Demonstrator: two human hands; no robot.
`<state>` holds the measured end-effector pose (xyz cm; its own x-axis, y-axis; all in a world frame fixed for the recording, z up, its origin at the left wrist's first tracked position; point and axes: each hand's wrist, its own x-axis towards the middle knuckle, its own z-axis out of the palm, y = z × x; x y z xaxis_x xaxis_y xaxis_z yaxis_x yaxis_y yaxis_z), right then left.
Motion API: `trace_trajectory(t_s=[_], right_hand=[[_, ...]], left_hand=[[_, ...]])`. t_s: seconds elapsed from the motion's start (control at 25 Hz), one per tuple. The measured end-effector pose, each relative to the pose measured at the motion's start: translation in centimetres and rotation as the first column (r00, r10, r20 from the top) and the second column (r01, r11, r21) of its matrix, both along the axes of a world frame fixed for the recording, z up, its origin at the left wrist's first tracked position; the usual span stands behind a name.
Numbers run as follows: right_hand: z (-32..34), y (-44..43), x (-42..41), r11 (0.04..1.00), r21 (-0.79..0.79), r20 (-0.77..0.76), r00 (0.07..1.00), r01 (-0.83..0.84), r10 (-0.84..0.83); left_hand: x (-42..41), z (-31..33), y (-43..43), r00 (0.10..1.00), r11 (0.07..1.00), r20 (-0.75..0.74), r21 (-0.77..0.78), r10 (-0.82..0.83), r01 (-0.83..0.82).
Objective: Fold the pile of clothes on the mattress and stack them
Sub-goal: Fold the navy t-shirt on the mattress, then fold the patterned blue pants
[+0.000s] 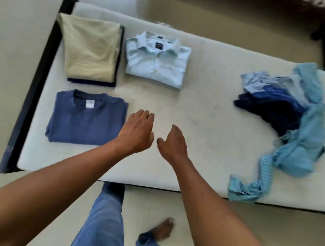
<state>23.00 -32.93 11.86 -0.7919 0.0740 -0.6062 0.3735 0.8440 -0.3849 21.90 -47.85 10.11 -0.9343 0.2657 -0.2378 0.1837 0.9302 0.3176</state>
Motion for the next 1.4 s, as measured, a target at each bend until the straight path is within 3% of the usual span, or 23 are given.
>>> trace_trajectory(t_s=[0.32,0.56,0.76,1.16,1.4], right_hand=[[7.9,23.7,12.1,0.988,0.051,-0.126,0.982,0.146,-0.138],[10.1,39.5,12.1,0.937,0.07,-0.114,0.936,0.342,-0.333],[7.8,47.7,8.1,0.908,0.071,-0.096,0.908,0.414,-0.407],[1.7,65.7,0.7,0.912,0.171,0.058,0.92,0.373,-0.388],[-5.4,74.0,-6.7,0.938,0.066,0.194,0.918,0.34,-0.347]], left_hand=[[8.1,7.7,24.6,0.964,0.96,-0.08,0.101,-0.254,0.262],[6.5,11.3,37.4,0.916,0.915,-0.136,0.094,-0.378,0.391],[1.0,8.4,44.1,0.896,0.895,-0.053,0.044,-0.441,0.444],[-9.7,2.5,62.4,0.801,0.805,0.101,-0.008,-0.589,0.593],[-13.4,-5.3,70.2,0.897,0.934,0.288,-0.024,-0.335,0.357]])
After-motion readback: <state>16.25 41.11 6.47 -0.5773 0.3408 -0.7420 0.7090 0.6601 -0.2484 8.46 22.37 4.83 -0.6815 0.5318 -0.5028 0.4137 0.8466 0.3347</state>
